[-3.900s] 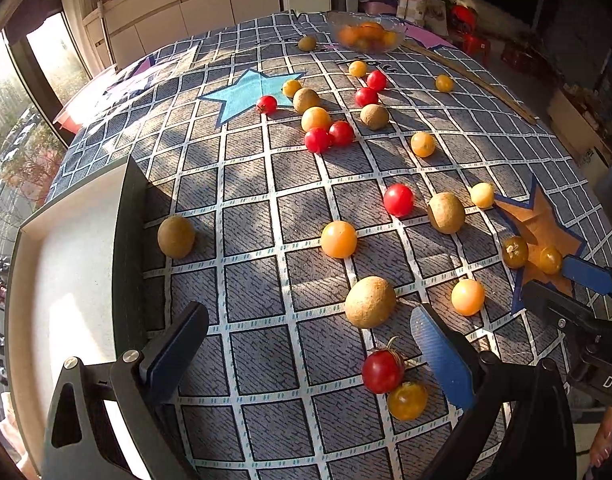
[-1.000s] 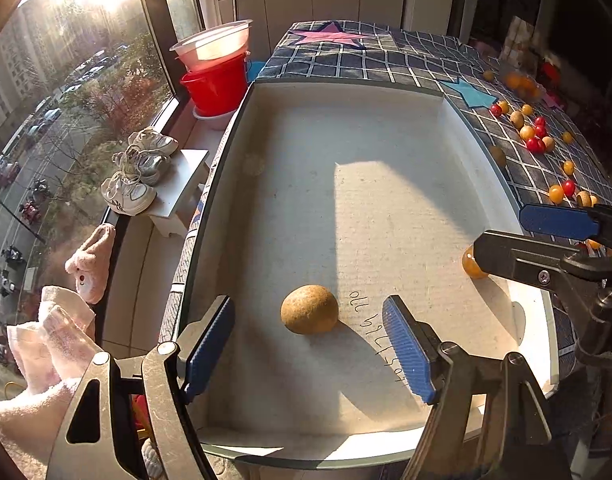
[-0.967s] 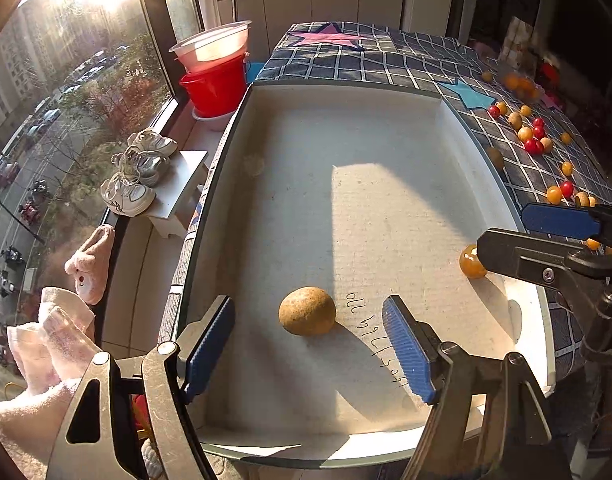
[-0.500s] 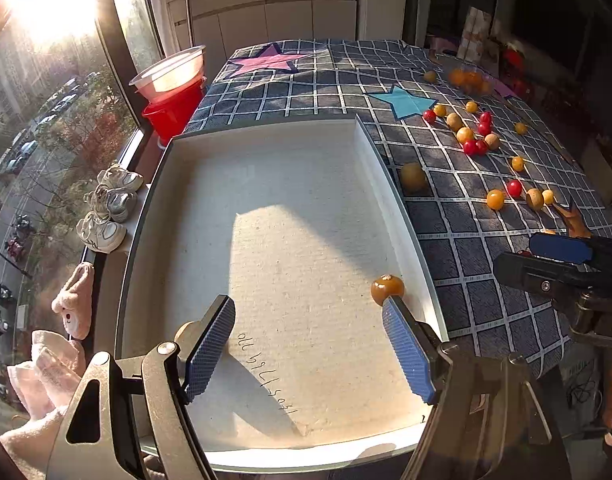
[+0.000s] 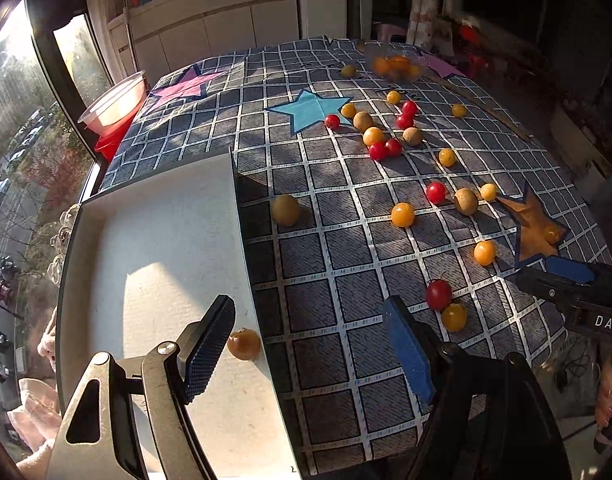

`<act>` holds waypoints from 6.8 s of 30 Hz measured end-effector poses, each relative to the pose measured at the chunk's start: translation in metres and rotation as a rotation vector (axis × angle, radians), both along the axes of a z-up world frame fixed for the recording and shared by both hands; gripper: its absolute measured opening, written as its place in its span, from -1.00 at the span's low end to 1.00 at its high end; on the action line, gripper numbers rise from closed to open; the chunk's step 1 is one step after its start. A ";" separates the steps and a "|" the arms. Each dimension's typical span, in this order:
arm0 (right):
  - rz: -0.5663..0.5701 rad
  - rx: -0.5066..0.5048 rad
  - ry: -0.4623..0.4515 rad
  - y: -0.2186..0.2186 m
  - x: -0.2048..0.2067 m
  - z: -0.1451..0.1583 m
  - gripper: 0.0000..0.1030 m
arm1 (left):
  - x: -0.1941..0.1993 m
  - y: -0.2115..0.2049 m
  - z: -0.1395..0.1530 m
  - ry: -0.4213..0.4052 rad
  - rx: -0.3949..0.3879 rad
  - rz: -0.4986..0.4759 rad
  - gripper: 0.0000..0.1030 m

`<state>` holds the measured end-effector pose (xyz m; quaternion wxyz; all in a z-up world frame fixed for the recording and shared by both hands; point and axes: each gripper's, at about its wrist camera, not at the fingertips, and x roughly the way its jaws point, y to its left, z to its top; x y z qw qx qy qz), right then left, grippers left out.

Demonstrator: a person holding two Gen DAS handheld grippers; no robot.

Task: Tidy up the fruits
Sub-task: 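Move both open tools back over the fruits on the cloth, then grasp an orange tomato with left tool while right tool grasps a yellow tomato, then carry both held tomatoes over the white tray, then open both tools to drop the tomatoes into the tray, then move both open tools back over the fruits on the cloth, then grasp a red cherry tomato with left tool while right tool grasps a yellow tomato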

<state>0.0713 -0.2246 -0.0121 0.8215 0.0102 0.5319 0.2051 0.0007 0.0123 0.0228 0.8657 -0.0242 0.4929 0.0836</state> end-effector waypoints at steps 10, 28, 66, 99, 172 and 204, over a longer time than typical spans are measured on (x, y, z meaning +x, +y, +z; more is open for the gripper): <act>-0.101 -0.052 -0.031 -0.053 0.015 -0.010 0.47 | 0.055 -0.029 -0.020 0.046 0.000 -0.013 0.50; -0.101 -0.172 -0.135 -0.053 0.033 -0.025 0.46 | 0.106 -0.047 -0.054 0.088 0.017 -0.034 0.49; -0.064 0.093 -0.040 -0.049 0.018 -0.005 -0.55 | 0.034 -0.005 -0.010 -0.004 -0.071 -0.041 -0.58; 0.398 0.085 -0.015 0.248 0.013 0.030 -0.55 | -0.012 0.190 -0.027 -0.017 -0.070 0.325 -0.58; -0.015 0.049 -0.022 0.017 0.054 0.005 0.64 | 0.051 0.014 -0.003 0.017 0.031 0.010 0.75; 0.176 -0.099 -0.153 0.022 0.088 -0.022 -0.17 | 0.134 -0.070 -0.053 0.070 0.077 -0.235 0.55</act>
